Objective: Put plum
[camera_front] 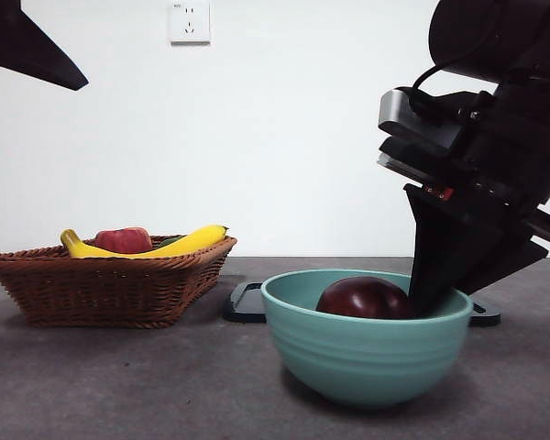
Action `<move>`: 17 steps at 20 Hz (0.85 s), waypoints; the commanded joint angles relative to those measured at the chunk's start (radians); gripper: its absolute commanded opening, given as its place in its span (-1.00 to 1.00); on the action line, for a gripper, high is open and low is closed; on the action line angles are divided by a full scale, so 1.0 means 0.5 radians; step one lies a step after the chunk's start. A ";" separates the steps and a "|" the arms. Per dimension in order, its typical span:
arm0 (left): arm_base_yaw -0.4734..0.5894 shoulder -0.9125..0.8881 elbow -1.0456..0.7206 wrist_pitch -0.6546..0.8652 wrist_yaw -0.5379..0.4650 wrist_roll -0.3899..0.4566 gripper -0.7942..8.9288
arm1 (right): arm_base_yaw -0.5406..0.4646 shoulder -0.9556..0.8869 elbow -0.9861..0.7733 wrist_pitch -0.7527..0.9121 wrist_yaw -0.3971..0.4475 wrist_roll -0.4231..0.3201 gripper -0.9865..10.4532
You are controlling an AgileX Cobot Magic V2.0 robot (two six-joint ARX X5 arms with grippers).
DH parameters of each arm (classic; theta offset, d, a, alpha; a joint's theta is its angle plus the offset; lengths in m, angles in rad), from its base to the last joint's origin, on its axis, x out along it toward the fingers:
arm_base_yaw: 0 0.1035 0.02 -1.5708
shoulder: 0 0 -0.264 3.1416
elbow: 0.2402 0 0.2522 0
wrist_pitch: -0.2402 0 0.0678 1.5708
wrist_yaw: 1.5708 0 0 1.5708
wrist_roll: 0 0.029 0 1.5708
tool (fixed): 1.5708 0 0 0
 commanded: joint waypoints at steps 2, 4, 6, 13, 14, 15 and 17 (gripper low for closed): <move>-0.011 0.011 0.015 0.021 0.011 0.004 -0.07 | 0.018 0.017 0.022 0.034 -0.012 0.078 -0.81; -0.011 0.011 0.015 0.021 0.011 0.003 -0.07 | 0.018 0.007 0.050 0.034 -0.012 0.102 -0.81; -0.011 0.011 0.015 0.021 0.011 0.004 -0.07 | 0.018 0.006 0.117 0.016 -0.011 0.108 -0.81; -0.011 0.011 0.015 0.022 0.011 0.004 -0.07 | -0.124 0.060 0.481 -0.105 0.063 0.091 -0.81; -0.011 0.011 0.015 0.022 0.011 0.005 -0.07 | -0.163 0.100 0.558 -0.135 0.071 0.075 -0.81; -0.011 0.011 0.015 0.022 0.011 0.005 -0.07 | -0.200 0.146 0.634 -0.166 0.085 0.046 -0.81; -0.011 0.011 0.015 0.021 0.011 0.004 -0.07 | -0.272 0.281 0.819 -0.214 0.098 -0.003 -0.81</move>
